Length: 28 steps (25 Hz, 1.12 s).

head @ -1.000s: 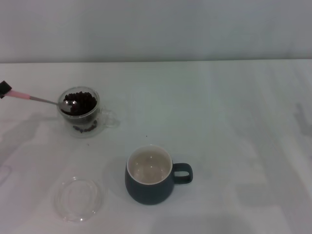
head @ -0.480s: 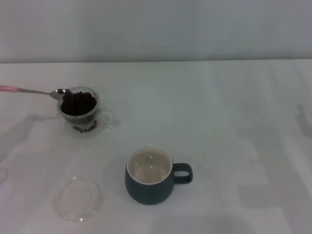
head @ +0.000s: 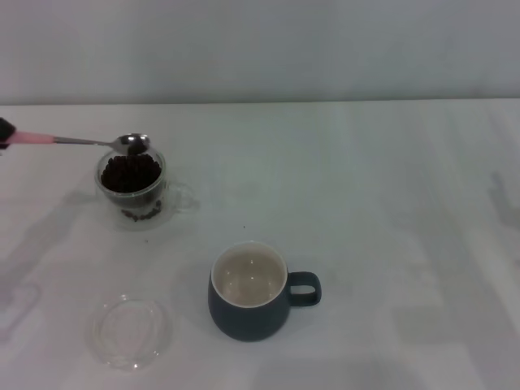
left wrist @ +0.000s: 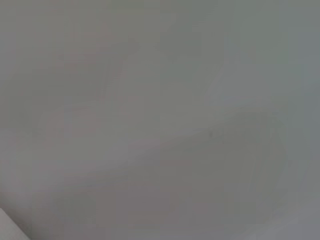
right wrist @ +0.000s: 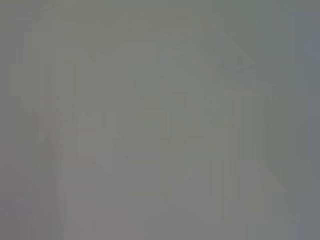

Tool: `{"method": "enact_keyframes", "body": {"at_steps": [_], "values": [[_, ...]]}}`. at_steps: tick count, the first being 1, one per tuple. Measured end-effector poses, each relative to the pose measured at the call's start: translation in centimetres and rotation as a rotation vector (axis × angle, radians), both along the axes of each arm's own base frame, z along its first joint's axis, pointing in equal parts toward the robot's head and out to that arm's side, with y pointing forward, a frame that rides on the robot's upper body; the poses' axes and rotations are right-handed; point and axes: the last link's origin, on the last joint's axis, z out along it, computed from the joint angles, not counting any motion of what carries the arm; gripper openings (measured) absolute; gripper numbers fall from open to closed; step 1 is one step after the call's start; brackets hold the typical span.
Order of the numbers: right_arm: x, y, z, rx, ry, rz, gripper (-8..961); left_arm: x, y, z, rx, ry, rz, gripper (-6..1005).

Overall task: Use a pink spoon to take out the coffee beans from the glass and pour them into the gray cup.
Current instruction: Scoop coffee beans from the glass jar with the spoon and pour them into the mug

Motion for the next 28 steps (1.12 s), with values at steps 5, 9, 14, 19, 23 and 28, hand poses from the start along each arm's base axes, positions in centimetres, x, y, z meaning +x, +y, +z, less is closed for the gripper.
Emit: {"method": "enact_keyframes", "body": {"at_steps": [5,9,14,19,23,28], "values": [[-0.1,0.1,-0.1,-0.003,0.005,0.002,766,1.3,0.0,-2.2,-0.046,-0.036,-0.020,136],[-0.2,0.1,-0.3,-0.010,0.009,0.007,766,2.0,-0.3,-3.7,-0.086,-0.057,-0.026,136],[-0.4,0.1,-0.5,-0.015,0.014,0.009,766,3.2,-0.8,-6.0,-0.161,-0.060,-0.076,135],[-0.6,0.2,-0.6,-0.024,0.012,0.021,766,4.3,-1.7,-7.8,-0.220,-0.008,-0.161,135],[-0.8,0.2,-0.9,-0.033,0.018,0.027,766,4.5,-2.5,-8.3,-0.226,0.027,-0.207,135],[-1.0,0.2,-1.2,-0.044,0.021,0.034,766,3.8,-3.6,-7.5,-0.140,0.114,-0.279,135]]}}
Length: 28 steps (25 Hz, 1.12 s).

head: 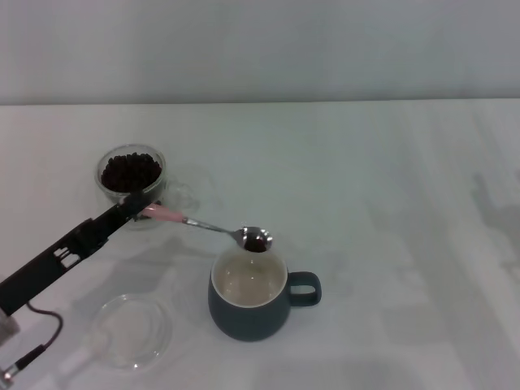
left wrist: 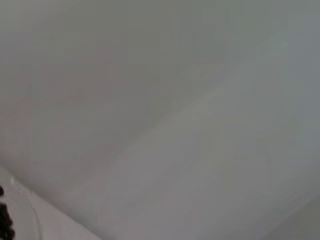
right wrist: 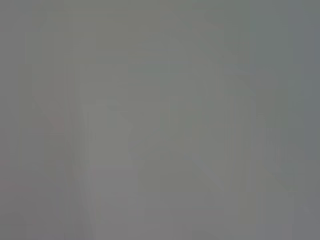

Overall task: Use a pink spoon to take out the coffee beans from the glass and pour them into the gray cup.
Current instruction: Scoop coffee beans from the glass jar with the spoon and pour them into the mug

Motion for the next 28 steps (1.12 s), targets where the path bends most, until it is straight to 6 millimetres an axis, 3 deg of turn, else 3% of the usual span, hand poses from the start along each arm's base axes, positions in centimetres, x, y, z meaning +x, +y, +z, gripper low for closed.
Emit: {"method": "enact_keyframes", "body": {"at_steps": [5,12,18,23,28], "values": [[-0.3,-0.1,-0.2,-0.002,0.007,0.015,766,-0.7,-0.2,0.8,0.063,0.090,-0.046,135],[-0.6,-0.4,-0.3,-0.021,0.061,0.050,765,0.4,-0.2,-0.7,0.040,0.235,-0.230,136],[-0.4,-0.9,-0.4,-0.030,0.067,0.047,765,0.9,0.1,-0.8,0.075,0.291,-0.313,136],[-0.3,-1.1,-0.4,-0.030,0.066,0.043,765,0.7,0.4,0.3,0.126,0.308,-0.327,136],[-0.3,-1.0,-0.4,-0.031,0.066,0.044,765,-0.4,-0.2,2.8,0.178,0.203,-0.223,135]]}}
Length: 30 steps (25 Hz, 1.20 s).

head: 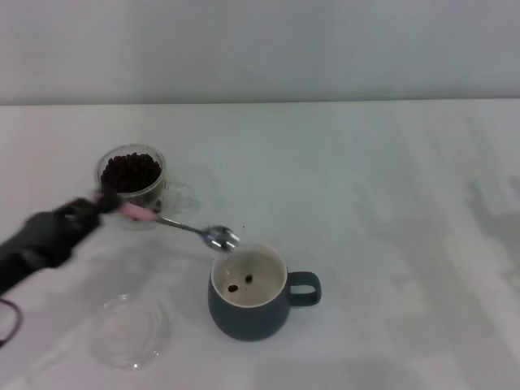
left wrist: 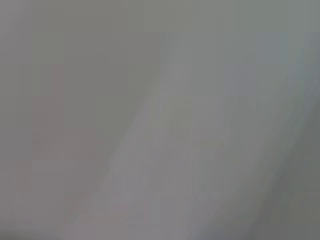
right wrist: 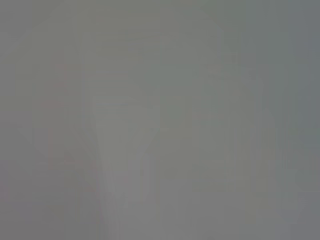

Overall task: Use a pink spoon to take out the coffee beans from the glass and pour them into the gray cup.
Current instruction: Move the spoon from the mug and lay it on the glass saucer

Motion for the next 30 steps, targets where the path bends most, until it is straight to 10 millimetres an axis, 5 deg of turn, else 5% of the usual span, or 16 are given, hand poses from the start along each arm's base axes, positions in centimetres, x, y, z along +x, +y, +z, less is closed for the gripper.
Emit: {"method": "enact_keyframes", "body": {"at_steps": [13,18,30], "values": [[0.0,0.2,0.2,0.011,0.015,-0.005,765,-9.0,-6.0,7.4,0.086,-0.212,0.488,173],[0.0,0.3,0.2,0.012,0.016,-0.007,765,-10.7,-6.5,7.5,-0.031,-0.143,0.576,187],[0.2,0.4,0.1,0.003,0.014,-0.020,765,-9.7,-4.4,4.8,-0.220,-0.002,0.534,222]]}}
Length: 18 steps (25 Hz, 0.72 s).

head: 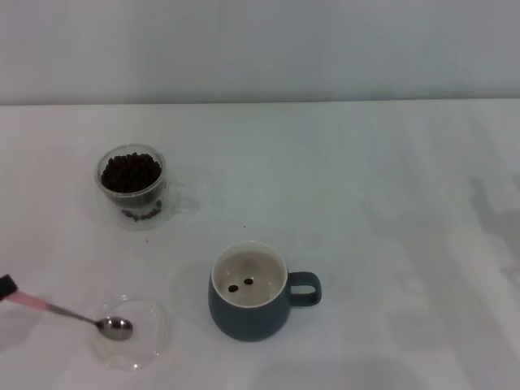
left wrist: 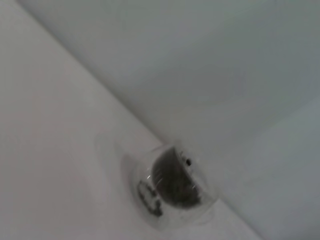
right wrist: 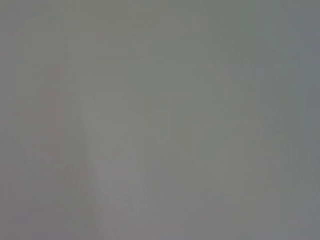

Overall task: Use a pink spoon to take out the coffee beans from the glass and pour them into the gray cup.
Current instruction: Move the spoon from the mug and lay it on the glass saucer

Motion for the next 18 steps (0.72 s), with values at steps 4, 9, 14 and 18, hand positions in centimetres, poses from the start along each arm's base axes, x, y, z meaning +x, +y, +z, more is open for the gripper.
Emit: {"method": "enact_keyframes", "body": {"at_steps": [4,9,14,18], "values": [[0.1,-0.2,0.0,0.001,0.000,-0.004,765,0.2,0.7,-0.7,-0.032,0.027,-0.001,233],[0.1,-0.2,0.0,0.000,0.002,-0.004,765,0.5,1.3,-1.8,-0.070,0.049,-0.012,248],[0.1,-0.2,0.0,0.001,0.003,-0.003,766,1.1,1.6,-2.8,-0.103,0.061,-0.040,262],[0.0,-0.2,0.0,0.000,0.005,-0.001,766,1.4,1.7,-3.6,-0.127,0.085,-0.061,274]]}}
